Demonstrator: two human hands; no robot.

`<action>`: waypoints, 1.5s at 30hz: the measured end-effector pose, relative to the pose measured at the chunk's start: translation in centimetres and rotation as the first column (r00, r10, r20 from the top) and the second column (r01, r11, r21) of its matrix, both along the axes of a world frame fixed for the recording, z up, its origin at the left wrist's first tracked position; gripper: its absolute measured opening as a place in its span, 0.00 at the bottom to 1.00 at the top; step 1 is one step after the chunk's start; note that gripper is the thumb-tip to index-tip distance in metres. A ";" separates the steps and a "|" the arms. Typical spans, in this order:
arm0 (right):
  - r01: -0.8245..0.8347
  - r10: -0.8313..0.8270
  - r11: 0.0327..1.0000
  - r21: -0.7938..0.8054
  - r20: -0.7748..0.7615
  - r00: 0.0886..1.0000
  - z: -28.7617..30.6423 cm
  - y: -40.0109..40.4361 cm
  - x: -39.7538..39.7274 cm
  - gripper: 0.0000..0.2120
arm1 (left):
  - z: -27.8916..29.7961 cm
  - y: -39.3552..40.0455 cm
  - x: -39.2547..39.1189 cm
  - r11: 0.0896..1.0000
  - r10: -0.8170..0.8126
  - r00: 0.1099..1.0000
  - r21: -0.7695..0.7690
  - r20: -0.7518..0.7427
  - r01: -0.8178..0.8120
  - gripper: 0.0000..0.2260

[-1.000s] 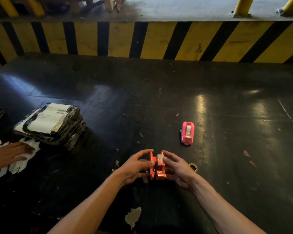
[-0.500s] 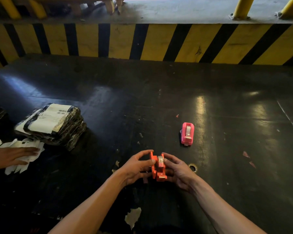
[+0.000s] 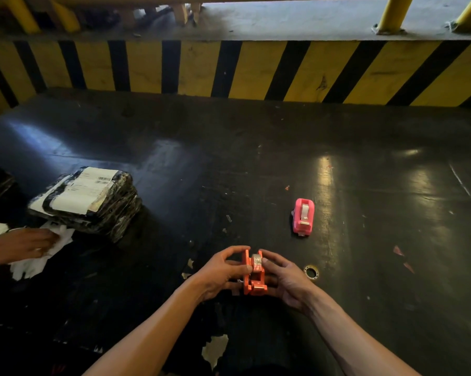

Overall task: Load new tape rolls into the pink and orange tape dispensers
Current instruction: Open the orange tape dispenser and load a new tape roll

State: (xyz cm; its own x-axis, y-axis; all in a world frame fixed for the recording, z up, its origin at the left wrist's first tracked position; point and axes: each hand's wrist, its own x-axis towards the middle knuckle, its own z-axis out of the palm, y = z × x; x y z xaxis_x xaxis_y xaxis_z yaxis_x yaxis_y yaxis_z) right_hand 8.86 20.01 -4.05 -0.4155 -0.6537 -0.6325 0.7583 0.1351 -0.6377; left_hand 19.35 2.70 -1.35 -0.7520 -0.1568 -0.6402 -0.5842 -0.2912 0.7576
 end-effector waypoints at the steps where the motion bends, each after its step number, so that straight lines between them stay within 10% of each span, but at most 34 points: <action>1: -0.004 0.004 1.000 0.006 -0.004 1.000 0.0 0.0 0.0 0.17 | 0.0 0.0 0.0 1.000 -0.002 1.000 -0.002 0.001 0.002 0.23; 13: 0.029 -0.016 0.996 0.085 -0.145 0.989 0.4 -0.5 0.4 0.11 | -0.7 1.5 -0.4 0.993 0.112 0.993 -0.044 -0.031 -0.113 0.23; 18: -0.050 0.094 0.983 0.175 -0.250 0.964 1.3 -0.8 -0.6 0.11 | -1.0 1.7 -1.4 0.995 0.054 0.996 -0.079 -0.066 -0.059 0.37; 29: 0.033 0.009 0.989 0.141 -0.287 0.958 0.9 -1.7 -4.6 0.09 | -1.1 -0.6 -3.9 0.685 -0.227 0.973 -0.716 -0.036 0.133 0.27; 39: 0.078 0.270 0.879 0.471 -0.624 0.733 0.9 -3.6 -5.9 0.03 | -1.8 -1.8 -6.1 0.331 -0.395 0.881 -0.854 0.262 0.402 0.21; 45: 0.012 0.634 0.702 0.712 -0.634 0.443 0.7 -4.2 -4.3 0.20 | -2.5 -2.2 -6.1 0.343 -0.353 0.899 -0.858 0.260 0.383 0.22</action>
State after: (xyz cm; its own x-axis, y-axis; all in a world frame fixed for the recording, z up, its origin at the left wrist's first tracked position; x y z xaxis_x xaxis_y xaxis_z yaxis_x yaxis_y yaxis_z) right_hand 4.60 15.82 -3.39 -0.7591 -0.5183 -0.3938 -0.2343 0.7820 -0.5776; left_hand 13.27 0.53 -3.84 -0.8727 -0.3456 -0.3448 -0.4747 0.7658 0.4339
